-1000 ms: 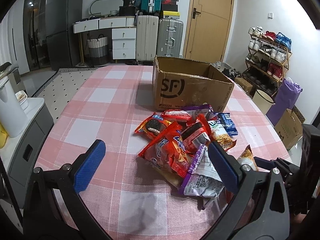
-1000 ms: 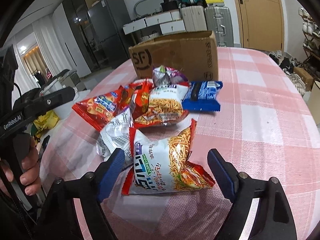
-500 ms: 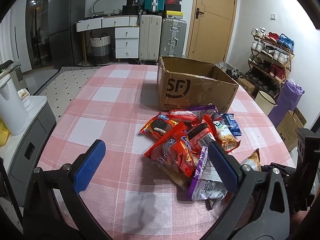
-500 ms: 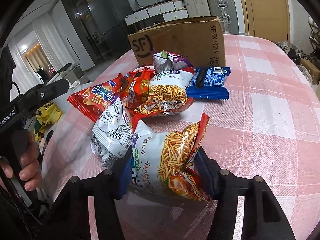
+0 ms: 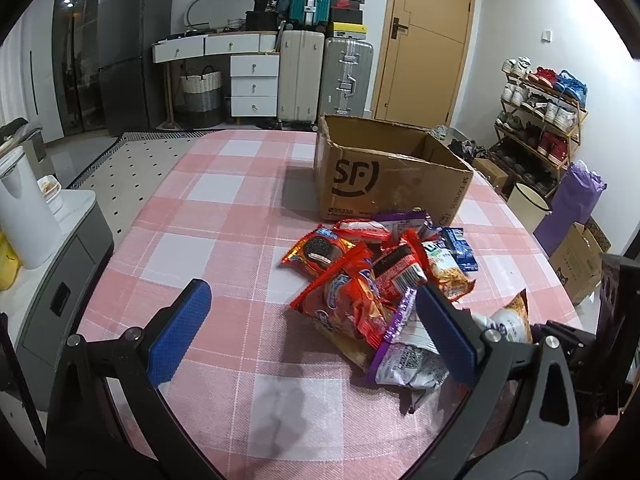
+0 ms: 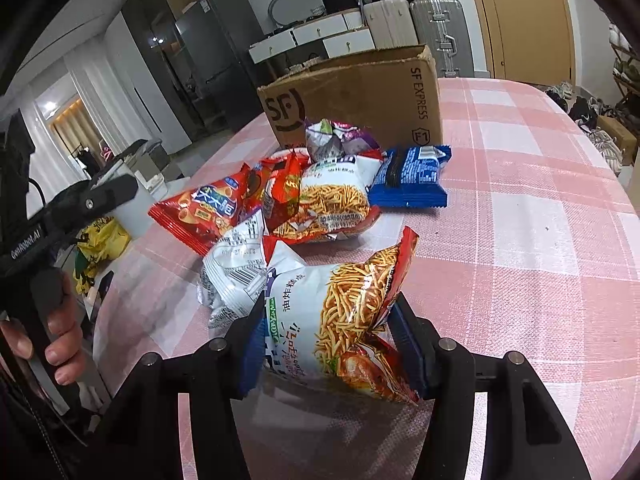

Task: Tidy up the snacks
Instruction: 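Grasp the silver-and-purple snack bag with the left gripper while the right gripper holds the noodle bag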

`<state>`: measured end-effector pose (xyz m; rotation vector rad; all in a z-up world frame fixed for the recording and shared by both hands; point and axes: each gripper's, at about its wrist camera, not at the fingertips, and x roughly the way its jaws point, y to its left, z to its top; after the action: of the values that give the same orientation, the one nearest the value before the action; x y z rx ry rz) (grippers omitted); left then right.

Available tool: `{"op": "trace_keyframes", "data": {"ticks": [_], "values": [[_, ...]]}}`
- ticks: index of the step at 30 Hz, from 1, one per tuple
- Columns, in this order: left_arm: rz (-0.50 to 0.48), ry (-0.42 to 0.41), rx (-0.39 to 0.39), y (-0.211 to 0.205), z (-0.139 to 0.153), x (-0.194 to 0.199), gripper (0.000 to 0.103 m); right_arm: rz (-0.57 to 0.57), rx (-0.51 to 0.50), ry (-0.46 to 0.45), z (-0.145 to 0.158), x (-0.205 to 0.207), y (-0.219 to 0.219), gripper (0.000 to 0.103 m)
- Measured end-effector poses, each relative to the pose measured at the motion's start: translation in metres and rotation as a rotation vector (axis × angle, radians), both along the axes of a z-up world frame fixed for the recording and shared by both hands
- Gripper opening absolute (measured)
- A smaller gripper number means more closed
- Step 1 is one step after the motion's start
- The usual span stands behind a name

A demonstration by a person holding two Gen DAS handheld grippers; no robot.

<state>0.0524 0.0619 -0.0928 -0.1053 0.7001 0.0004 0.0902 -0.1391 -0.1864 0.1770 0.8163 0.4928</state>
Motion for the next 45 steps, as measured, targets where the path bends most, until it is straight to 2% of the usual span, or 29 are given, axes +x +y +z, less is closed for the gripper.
{"op": "trace_keyframes", "data": {"ticks": [7,14,21,26,29,33,34,37,38,43,45], "values": [[-0.09,0.036,-0.035,-0.019,-0.009,-0.004,0.102,-0.026,0.019,-0.029,0.006,-0.007,-0.014,0.058],[-0.197,0.094,-0.138,-0.034,-0.025,-0.002,0.102,-0.043,0.054,-0.041,0.008,-0.014,-0.029,0.058],[-0.206,0.16,-0.158,-0.049,-0.047,0.009,0.102,-0.039,0.068,-0.055,0.006,-0.018,-0.033,0.058],[-0.203,0.228,-0.222,-0.053,-0.063,0.023,0.101,-0.041,0.082,-0.055,0.002,-0.018,-0.038,0.058],[-0.199,0.241,-0.222,-0.058,-0.069,0.029,0.098,-0.044,0.091,-0.05,-0.001,-0.017,-0.041,0.058],[-0.223,0.27,-0.226,-0.069,-0.08,0.041,0.086,-0.044,0.102,-0.045,-0.003,-0.016,-0.043,0.058],[-0.227,0.276,-0.226,-0.071,-0.083,0.044,0.085,-0.044,0.105,-0.043,-0.004,-0.016,-0.044,0.058],[-0.243,0.281,-0.248,-0.077,-0.088,0.05,0.072,-0.045,0.112,-0.041,-0.005,-0.016,-0.045,0.058],[-0.257,0.286,-0.267,-0.078,-0.09,0.053,0.063,-0.044,0.113,-0.04,-0.006,-0.016,-0.045,0.058],[-0.3,0.299,-0.326,-0.087,-0.1,0.061,0.049,-0.045,0.111,-0.032,-0.008,-0.014,-0.044,0.058],[-0.308,0.303,-0.331,-0.089,-0.101,0.062,0.037,-0.045,0.108,-0.031,-0.009,-0.014,-0.044,0.058]]}}
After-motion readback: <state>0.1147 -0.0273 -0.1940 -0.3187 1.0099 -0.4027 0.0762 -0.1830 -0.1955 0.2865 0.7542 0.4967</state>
